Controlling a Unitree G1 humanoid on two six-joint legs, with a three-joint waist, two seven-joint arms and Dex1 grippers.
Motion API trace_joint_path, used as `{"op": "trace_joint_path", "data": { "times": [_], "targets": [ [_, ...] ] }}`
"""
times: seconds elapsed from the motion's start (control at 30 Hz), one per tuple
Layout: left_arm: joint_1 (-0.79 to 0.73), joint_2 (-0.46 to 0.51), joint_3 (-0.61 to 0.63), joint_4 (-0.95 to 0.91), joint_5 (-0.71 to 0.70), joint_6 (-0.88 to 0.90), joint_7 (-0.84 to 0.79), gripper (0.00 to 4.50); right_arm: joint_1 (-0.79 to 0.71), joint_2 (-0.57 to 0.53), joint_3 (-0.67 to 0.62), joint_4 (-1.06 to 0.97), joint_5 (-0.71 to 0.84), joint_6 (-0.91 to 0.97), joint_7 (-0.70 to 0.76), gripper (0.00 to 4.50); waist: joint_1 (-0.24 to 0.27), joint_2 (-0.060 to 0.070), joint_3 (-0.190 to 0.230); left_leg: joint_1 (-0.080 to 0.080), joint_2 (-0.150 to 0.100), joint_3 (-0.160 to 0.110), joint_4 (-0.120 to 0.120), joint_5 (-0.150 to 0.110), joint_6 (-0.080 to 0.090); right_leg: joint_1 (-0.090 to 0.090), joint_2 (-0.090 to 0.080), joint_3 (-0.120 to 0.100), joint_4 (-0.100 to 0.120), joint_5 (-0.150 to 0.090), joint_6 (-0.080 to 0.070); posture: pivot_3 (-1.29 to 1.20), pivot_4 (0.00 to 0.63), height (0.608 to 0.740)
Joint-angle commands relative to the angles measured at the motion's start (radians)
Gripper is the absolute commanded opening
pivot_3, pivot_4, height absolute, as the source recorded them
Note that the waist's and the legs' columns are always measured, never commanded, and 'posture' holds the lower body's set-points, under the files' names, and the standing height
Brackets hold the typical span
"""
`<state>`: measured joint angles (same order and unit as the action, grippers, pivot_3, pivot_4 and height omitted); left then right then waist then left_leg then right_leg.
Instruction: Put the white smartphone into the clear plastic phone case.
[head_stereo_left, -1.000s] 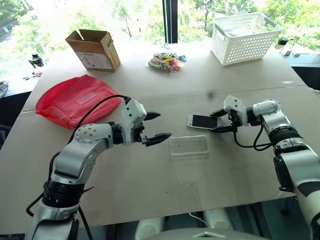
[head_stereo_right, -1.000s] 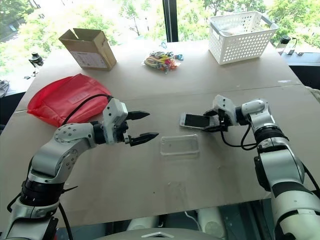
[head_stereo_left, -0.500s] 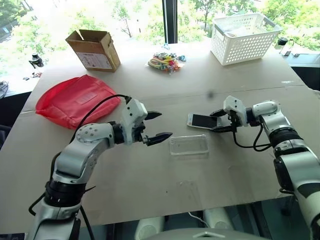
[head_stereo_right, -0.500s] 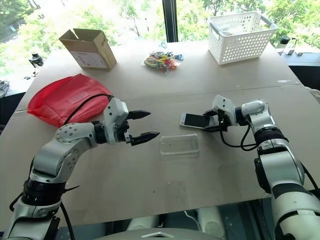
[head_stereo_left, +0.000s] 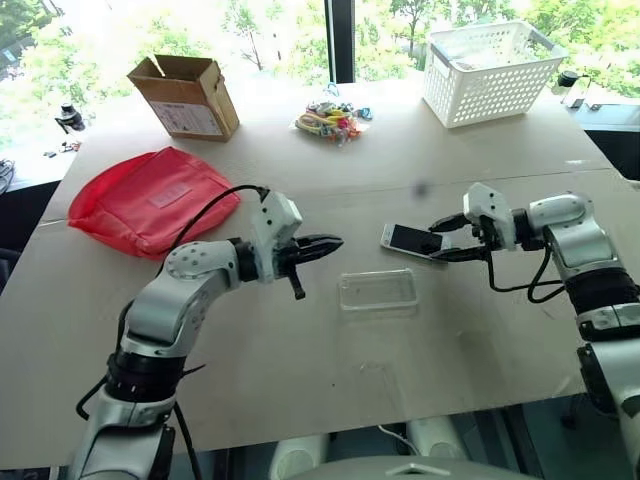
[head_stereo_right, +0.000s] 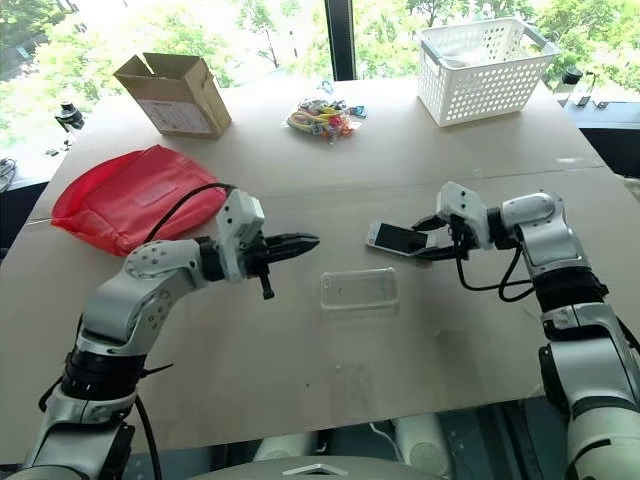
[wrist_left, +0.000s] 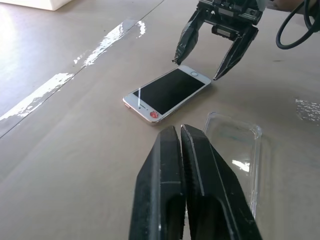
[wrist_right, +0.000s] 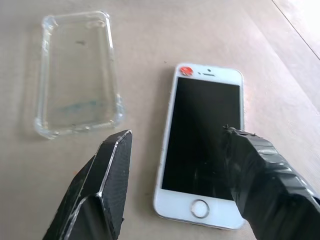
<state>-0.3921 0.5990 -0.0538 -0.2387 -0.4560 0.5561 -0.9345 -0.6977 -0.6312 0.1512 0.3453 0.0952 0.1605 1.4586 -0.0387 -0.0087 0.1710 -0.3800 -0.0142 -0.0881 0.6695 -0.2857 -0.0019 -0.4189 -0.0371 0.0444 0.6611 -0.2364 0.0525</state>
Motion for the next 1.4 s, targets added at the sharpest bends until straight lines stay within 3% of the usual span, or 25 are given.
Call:
{"op": "trace_joint_path", "data": {
  "times": [0.03, 0.17, 0.27, 0.37, 0.5, 0.77, 0.9, 1.17, 1.4],
  "targets": [
    [-0.040, -0.011, -0.007, 0.019, 0.001, -0.034, -0.017, 0.05, 0.014, -0.025, 0.007, -0.139, 0.043, 0.066, 0.011, 2.89, -0.002, 0.000, 0.000, 0.000, 0.000, 0.000, 0.000, 0.000, 0.000, 0.000, 0.000, 0.000, 0.000, 0.000, 0.000, 0.00, 0.150, 0.740],
    [-0.067, -0.021, -0.020, 0.055, 0.017, -0.060, -0.023, 0.05, -0.005, -0.018, 0.006, -0.037, 0.012, 0.047, -0.064, 2.89, 0.000, 0.000, 0.000, 0.000, -0.001, 0.000, 0.001, 0.000, 0.000, 0.001, 0.000, 0.000, 0.000, 0.000, 0.000, 0.00, 0.150, 0.740],
    [-0.074, -0.020, -0.023, 0.063, 0.020, -0.067, -0.029, 0.00, -0.035, 0.005, -0.013, 0.094, 0.011, 0.051, -0.120, 3.45, 0.000, 0.000, 0.000, 0.000, -0.001, 0.000, 0.001, 0.000, 0.000, 0.001, 0.000, 0.000, 0.000, 0.000, 0.000, 0.00, 0.150, 0.740],
    [-0.075, -0.017, -0.028, 0.072, 0.031, -0.076, -0.036, 0.00, -0.053, 0.021, -0.005, 0.199, -0.003, 0.002, -0.149, 4.46, -0.001, 0.000, 0.000, 0.000, -0.001, 0.001, 0.000, 0.002, -0.004, 0.000, 0.000, 0.000, 0.000, 0.000, 0.000, 0.00, 0.150, 0.740],
    [-0.073, -0.013, -0.022, 0.053, 0.026, -0.067, -0.034, 0.00, -0.070, 0.057, -0.005, 0.345, -0.025, -0.062, -0.210, 4.46, -0.005, 0.000, 0.000, 0.000, -0.001, 0.001, 0.000, 0.002, -0.004, 0.000, 0.000, 0.000, 0.000, 0.000, 0.000, 0.00, 0.150, 0.740],
    [-0.066, 0.003, -0.019, 0.028, 0.023, -0.055, -0.034, 0.00, -0.036, 0.069, 0.046, 0.396, -0.097, -0.126, -0.262, 4.46, -0.005, -0.001, -0.001, 0.006, -0.001, 0.002, 0.001, 0.000, 0.000, 0.006, 0.001, 0.001, 0.001, 0.000, 0.000, 0.00, 0.150, 0.740],
    [-0.073, 0.006, -0.025, 0.031, 0.025, -0.055, -0.039, 0.00, -0.026, 0.071, 0.050, 0.405, -0.101, -0.128, -0.266, 2.90, -0.004, -0.001, -0.001, 0.010, -0.001, 0.002, 0.001, 0.000, 0.000, 0.010, 0.001, 0.002, 0.001, 0.000, 0.000, 0.00, 0.150, 0.740],
    [-0.080, 0.016, -0.037, 0.037, 0.038, -0.053, -0.058, 0.00, -0.025, 0.071, 0.041, 0.398, -0.087, -0.127, -0.258, 2.89, -0.004, -0.001, -0.001, 0.017, -0.001, 0.002, 0.001, 0.000, 0.000, 0.016, 0.001, 0.002, 0.001, 0.000, 0.000, 0.00, 0.150, 0.740],
    [-0.079, 0.016, -0.042, 0.036, 0.058, -0.060, -0.053, 0.00, -0.051, 0.051, -0.001, 0.269, -0.016, -0.078, -0.207, 2.88, -0.004, -0.001, 0.000, 0.016, -0.001, 0.002, 0.000, 0.000, 0.000, 0.015, 0.001, 0.002, 0.000, 0.000, 0.000, 0.00, 0.150, 0.740]
  ]
}}
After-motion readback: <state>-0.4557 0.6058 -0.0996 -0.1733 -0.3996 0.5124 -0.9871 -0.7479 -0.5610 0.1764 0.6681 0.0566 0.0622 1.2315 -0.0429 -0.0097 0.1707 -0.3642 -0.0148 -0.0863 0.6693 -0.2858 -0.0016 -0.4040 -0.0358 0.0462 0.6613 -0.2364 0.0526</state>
